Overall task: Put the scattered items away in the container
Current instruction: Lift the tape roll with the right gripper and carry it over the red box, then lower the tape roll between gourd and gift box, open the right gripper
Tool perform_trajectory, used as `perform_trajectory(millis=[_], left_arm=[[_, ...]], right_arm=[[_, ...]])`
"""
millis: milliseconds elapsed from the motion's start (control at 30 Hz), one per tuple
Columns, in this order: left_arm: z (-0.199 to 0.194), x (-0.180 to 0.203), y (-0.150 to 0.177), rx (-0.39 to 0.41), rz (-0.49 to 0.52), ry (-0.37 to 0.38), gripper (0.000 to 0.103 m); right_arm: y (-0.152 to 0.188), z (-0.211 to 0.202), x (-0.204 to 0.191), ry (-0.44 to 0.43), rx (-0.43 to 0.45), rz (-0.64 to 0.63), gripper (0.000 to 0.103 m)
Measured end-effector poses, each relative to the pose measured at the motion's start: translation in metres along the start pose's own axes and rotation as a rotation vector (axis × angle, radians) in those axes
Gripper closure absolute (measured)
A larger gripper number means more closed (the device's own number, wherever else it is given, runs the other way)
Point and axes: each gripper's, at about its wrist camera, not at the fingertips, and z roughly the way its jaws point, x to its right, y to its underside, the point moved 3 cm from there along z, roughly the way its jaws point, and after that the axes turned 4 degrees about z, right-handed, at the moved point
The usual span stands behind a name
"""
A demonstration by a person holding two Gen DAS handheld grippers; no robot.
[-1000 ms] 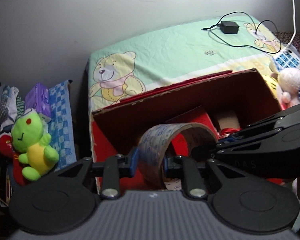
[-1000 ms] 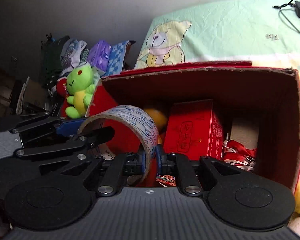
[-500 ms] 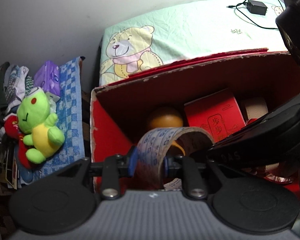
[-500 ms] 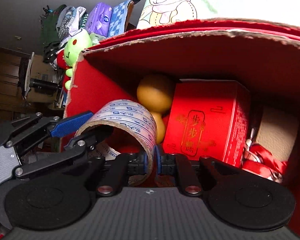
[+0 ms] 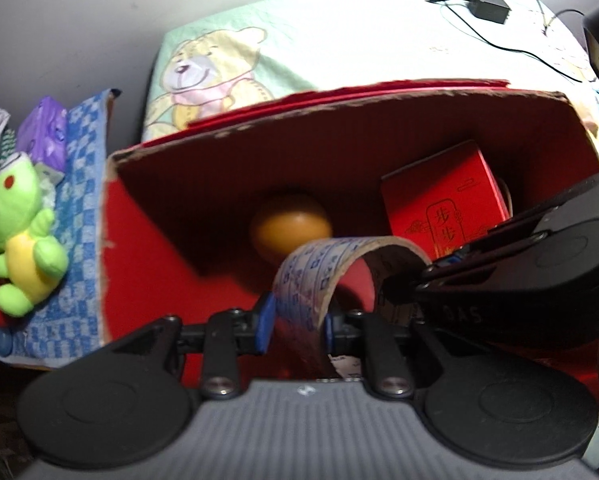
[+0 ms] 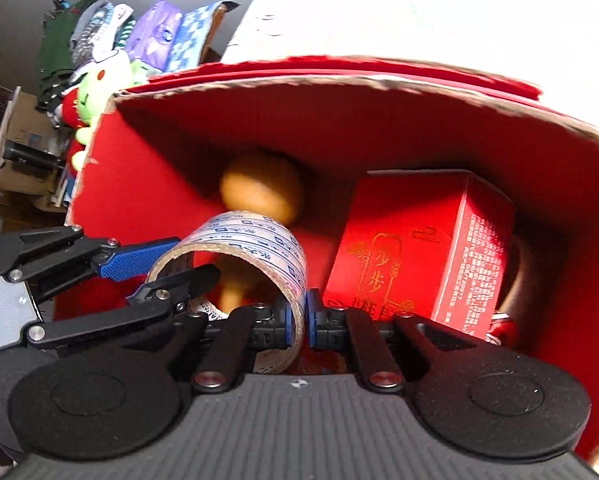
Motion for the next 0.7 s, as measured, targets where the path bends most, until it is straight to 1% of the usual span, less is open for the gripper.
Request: perform_trajectory(millis=[133,200,333,400,467,533,633,700], left_arm=[[-0.001,0.012,-0.007,0.027,0.061,0.011,0.089],[0.002,0.011,-0.01,0.025,0.083,0.023,0.089],[0.012,0.0,-0.007,0.003,0.087,0.08,0.089],[0.021,-0.007,-0.005,-0.026,0.077,0.124,0.089],[0.033,-0.013,-0.002,-0.072,0.044,0.166,0.089],[0.041,-0.018,0.002,-0.1,0.023,0.189,0.089],[0.052,-0.015,0.006,-0.141,0.033,0.178,0.089],[0.056,-0.013,0.005,-0.146,0.042,0.162,0.089]], right_arm=[[0.001,-0.008,0.011,0.02,0.023,0.027,0.098],[0.0,-0.006,0.013,0.032,0.026,0.036,0.1],[-0.003,0.0,0.004,0.071,0.016,0.027,0.097],[-0.004,0.003,-0.003,0.099,0.011,0.005,0.094],[-0.005,0.009,-0.008,0.126,-0.002,-0.013,0.094],[-0.008,0.012,-0.012,0.144,-0.011,-0.023,0.093],[-0.01,0.019,-0.018,0.161,-0.032,-0.045,0.092],[-0.014,0.024,-0.021,0.188,-0.024,-0.057,0.093]])
